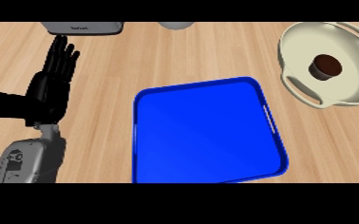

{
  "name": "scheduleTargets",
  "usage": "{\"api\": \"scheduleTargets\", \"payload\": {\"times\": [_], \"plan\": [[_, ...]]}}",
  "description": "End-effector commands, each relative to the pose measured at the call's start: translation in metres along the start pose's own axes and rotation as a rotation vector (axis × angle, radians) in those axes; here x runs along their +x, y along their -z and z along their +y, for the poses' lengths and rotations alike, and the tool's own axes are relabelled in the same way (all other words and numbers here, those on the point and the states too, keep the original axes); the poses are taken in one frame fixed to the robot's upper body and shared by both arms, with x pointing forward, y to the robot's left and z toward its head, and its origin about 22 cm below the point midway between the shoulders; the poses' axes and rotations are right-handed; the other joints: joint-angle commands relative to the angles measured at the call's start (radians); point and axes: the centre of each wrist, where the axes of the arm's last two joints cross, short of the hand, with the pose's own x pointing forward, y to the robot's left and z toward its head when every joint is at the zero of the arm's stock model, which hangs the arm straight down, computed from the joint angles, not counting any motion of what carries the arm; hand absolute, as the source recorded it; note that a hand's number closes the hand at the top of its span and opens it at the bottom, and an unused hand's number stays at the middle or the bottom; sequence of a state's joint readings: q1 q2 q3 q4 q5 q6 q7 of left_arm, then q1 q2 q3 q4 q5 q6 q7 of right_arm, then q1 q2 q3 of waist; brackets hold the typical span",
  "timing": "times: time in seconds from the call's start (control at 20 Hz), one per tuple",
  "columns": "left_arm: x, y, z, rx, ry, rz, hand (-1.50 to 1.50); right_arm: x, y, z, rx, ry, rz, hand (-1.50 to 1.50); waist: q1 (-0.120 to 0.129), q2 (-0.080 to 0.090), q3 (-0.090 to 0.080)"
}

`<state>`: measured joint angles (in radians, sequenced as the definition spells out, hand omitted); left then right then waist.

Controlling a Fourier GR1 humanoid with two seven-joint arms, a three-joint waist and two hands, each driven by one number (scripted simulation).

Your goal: Pick the cupcake from the tray and place it in the pot

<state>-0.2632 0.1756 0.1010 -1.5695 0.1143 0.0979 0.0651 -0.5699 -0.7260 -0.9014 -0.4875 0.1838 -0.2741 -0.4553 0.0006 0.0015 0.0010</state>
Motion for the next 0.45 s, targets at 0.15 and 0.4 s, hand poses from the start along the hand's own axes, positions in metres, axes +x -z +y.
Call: {"api": "scheduleTargets", "payload": {"times": [0.15,0.4], "plan": [[0.002,-0.011,0.002,-0.008,0.004,-0.005,0.0,-0.023,-0.001,-0.064,-0.037,0.026,0.011,-1.5,0.004,-0.001,0.0],[0.007,0.001,0.002,0.013,0.008,0.003,0.0,-0.022,0.006,-0.098,-0.046,0.003,-0.012,-1.5,0.003,0.0,0.0]]}}
